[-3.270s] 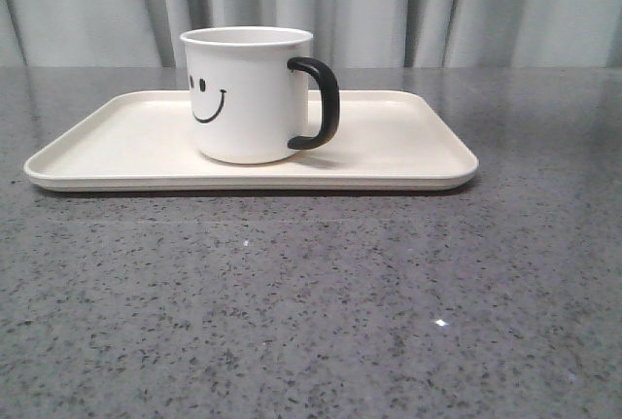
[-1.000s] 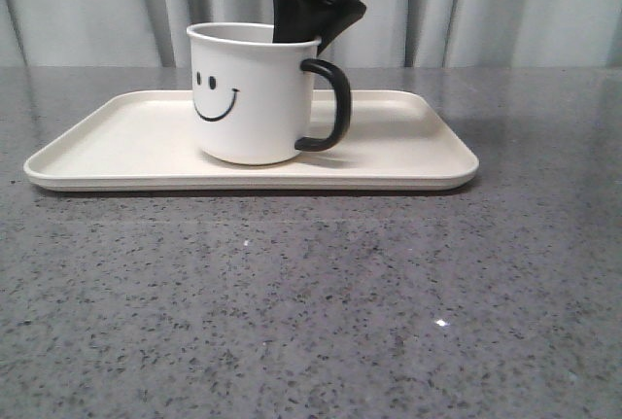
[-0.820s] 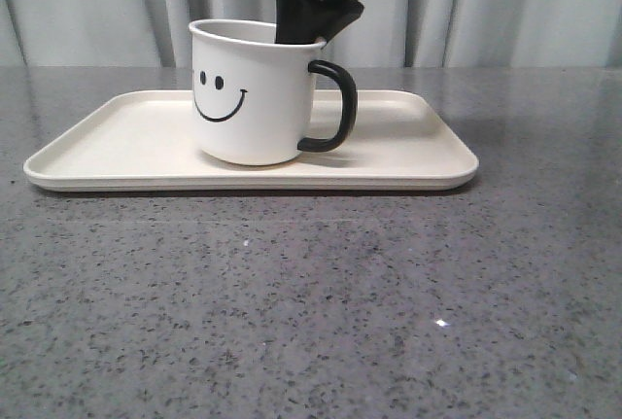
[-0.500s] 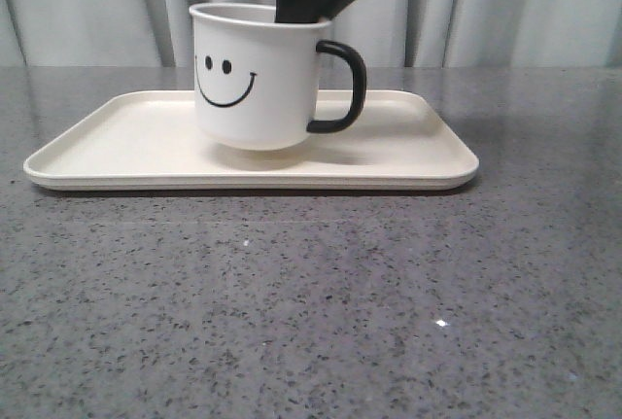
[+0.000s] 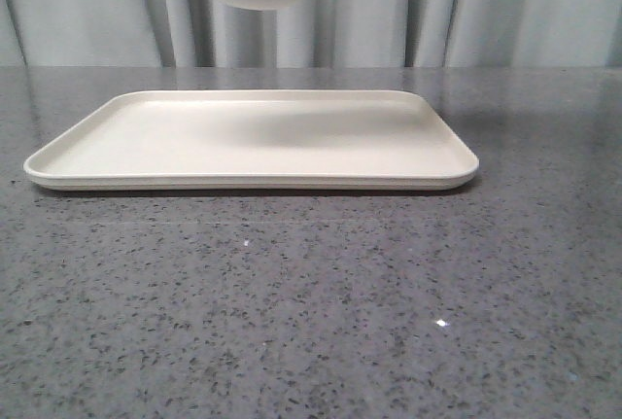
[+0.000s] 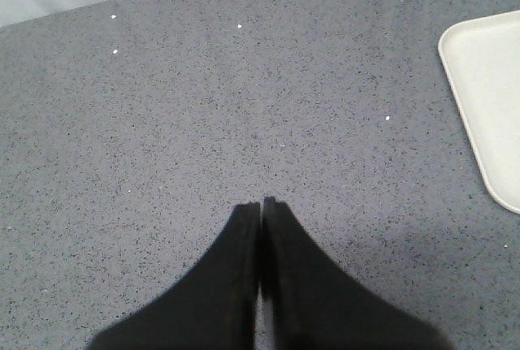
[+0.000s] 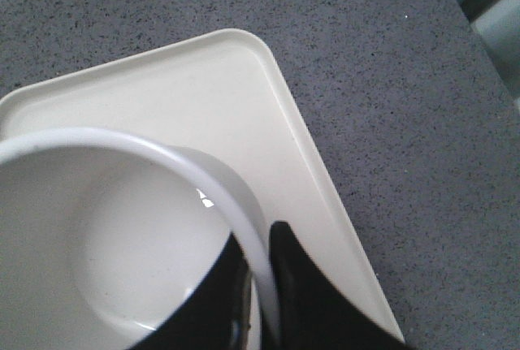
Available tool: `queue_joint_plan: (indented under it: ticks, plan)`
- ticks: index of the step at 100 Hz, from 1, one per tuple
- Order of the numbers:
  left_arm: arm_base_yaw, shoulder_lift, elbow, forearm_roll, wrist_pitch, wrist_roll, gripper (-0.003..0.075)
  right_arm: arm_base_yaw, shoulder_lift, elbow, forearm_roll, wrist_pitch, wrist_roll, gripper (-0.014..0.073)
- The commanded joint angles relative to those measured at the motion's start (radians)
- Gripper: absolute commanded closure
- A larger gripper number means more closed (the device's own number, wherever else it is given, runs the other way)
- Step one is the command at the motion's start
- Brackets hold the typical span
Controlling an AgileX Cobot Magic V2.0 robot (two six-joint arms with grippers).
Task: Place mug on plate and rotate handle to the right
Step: 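Grip the mug rim with the right gripper and lift it off the tray, then rotate the held mug to turn its handle and lower it onto the tray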
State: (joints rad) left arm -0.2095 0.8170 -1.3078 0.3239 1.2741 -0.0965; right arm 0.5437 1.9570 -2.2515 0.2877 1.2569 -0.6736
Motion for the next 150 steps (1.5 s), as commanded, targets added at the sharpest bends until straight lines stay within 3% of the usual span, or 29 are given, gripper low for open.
queue_joint_plan:
  ticks: [1,150]
  plan:
    - [0.003,-0.002,-0.021,0.010,-0.038,-0.012,0.0740,0.001,-0.059,-0.030,0.010,0.078,-0.035,0.0713]
    - [0.003,-0.002,-0.021,0.008,-0.038,-0.012,0.0740,0.001,0.043,0.095,0.063,0.079,-0.080,0.0712]
